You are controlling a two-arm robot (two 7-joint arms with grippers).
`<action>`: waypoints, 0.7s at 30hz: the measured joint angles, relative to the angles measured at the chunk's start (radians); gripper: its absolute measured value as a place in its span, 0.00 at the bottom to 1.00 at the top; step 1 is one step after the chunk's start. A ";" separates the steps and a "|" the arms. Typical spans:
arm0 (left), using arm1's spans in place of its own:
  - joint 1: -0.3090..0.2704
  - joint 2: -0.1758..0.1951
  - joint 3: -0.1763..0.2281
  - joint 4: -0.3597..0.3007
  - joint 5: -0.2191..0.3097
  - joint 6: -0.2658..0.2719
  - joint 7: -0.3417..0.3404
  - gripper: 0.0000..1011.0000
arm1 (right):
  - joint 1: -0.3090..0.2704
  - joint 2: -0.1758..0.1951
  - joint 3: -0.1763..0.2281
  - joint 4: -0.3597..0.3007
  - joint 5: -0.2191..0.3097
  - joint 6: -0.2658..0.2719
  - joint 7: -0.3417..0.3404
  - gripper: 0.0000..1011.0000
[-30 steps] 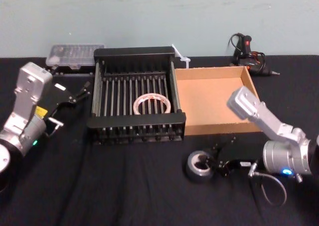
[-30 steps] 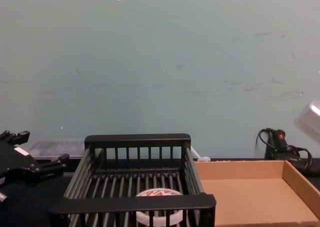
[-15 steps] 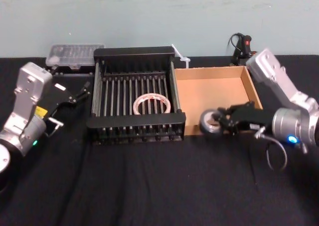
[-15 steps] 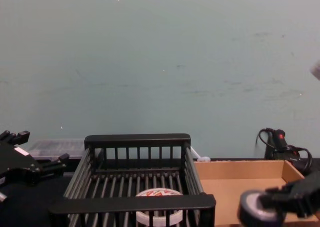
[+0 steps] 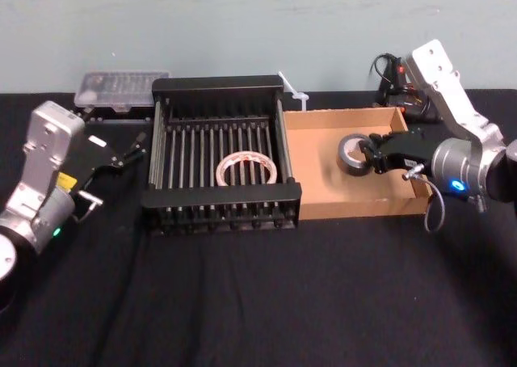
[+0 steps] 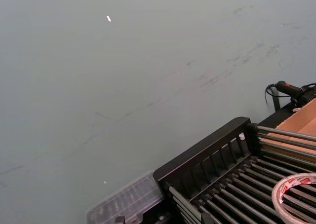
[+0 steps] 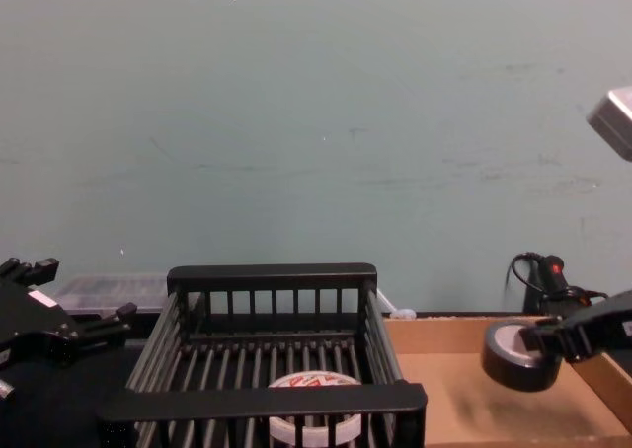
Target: Pick up the white tape and place it into the black box , Pick up the silver tape and place it into the brown box.
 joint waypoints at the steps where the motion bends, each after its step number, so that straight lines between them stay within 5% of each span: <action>1: 0.000 0.000 0.000 0.000 0.000 0.000 0.000 0.99 | 0.005 -0.010 0.003 0.011 -0.007 0.001 -0.010 0.17; 21: 0.000 0.000 0.000 0.000 0.000 0.000 0.000 0.99 | 0.001 -0.002 0.000 0.002 -0.003 0.001 -0.002 0.17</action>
